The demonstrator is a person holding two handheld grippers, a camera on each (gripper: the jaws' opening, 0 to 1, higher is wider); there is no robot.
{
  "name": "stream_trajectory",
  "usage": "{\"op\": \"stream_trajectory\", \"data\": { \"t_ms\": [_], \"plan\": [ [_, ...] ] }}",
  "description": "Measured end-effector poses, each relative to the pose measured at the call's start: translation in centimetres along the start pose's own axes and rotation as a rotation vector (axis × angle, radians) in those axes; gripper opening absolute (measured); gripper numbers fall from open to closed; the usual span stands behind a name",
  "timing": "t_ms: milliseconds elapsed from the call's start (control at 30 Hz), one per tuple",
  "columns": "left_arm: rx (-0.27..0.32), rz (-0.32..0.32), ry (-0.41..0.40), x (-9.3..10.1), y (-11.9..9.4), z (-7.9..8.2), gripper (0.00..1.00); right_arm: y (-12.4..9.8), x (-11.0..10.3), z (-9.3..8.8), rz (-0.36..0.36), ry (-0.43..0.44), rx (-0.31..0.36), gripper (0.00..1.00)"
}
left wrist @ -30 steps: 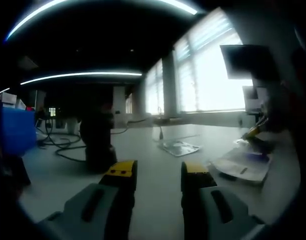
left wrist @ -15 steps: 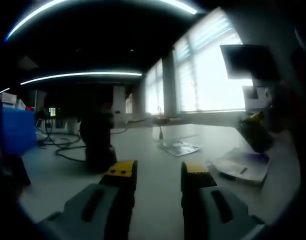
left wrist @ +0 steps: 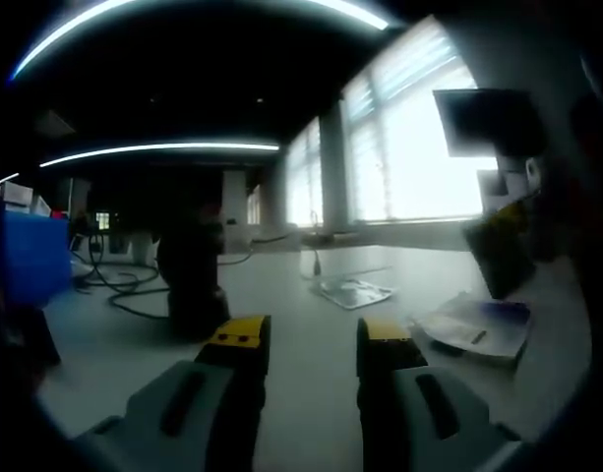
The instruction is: Clip sheet goods on table flip sheet goods clip sheet goods scan sheet goods put sheet goods back to table
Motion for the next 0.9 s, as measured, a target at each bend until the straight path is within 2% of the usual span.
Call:
{"op": "stream_trajectory", "data": {
  "t_ms": [233,600,900],
  "plan": [
    [0.004,0.000,0.000,0.0,0.0,0.1,0.28,-0.3,0.0,1.6,-0.006,-0.011,0.036,0.00],
    [0.004,0.001,0.003,0.0,0.0,0.1,0.28,-0.1,0.2,2.9,-0.014,-0.037,0.065,0.00],
    [0.005,0.003,0.003,0.0,0.0,0.1,0.28,0.8,0.0,4.5,-0.006,-0.059,0.097,0.00]
  ]
}}
Point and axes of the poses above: the point that each gripper's makers call its tool centre point, and the gripper's own axes: y roughly forward along the fingers, x roughly to its right, z roughly out of its top, the point moved 4 cm from there along -y, roughly backward along the fingers, and after that the axes turned 9 degrees about -y, right-handed, at the moved point
